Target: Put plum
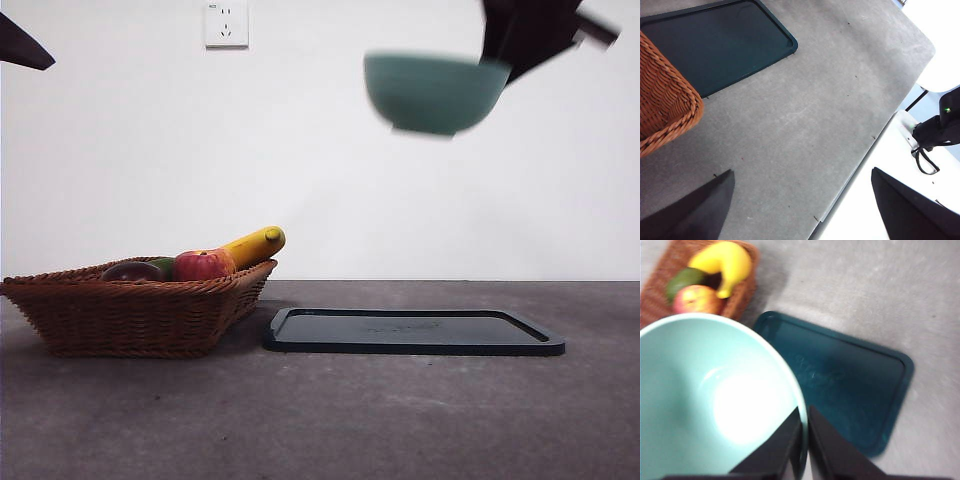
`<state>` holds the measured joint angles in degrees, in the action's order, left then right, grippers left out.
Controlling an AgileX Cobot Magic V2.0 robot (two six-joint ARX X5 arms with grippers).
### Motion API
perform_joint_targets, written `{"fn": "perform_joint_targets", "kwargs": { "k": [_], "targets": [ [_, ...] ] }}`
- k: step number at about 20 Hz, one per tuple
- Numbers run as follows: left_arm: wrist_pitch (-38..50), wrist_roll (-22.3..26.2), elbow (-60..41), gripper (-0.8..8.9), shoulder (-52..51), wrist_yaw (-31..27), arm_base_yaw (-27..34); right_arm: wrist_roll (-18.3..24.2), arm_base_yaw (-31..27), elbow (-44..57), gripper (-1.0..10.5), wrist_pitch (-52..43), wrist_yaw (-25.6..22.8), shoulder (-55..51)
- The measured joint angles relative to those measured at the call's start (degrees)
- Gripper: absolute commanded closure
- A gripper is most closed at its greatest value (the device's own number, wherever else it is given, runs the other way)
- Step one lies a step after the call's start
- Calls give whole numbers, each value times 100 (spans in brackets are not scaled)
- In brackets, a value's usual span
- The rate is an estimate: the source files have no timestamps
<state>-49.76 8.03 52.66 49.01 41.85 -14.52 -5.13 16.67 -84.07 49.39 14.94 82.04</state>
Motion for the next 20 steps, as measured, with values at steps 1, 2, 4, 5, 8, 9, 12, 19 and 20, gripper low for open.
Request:
{"fn": "perform_joint_targets", "kwargs": {
  "k": [1,2,4,5,8,9,12,19,20],
  "targets": [
    [0,0,0,380,0,2,0,39,28,0,937,197,0,-203],
    [0,0,0,380,0,2,0,57,81,0,937,393,2,-400],
    [0,0,0,380,0,0,0,72,214,66,937,455,0,-669],
    [0,0,0,380,0,2,0,83,310,208,937,444,-2,-846],
    [0,0,0,380,0,2,0,85,597,772,937,393,-2,-1209],
    [0,0,0,380,0,2,0,85,702,1036,937,302,-2,-1274],
    [0,0,0,380,0,2,0,59,973,1810,937,-61,-13,-1287],
    [0,0,0,380,0,2,0,-302,1414,3381,937,-1504,-24,-1174],
    [0,0,0,380,0,2,0,-337,1438,3484,937,-1604,-24,-1086]
  ]
}}
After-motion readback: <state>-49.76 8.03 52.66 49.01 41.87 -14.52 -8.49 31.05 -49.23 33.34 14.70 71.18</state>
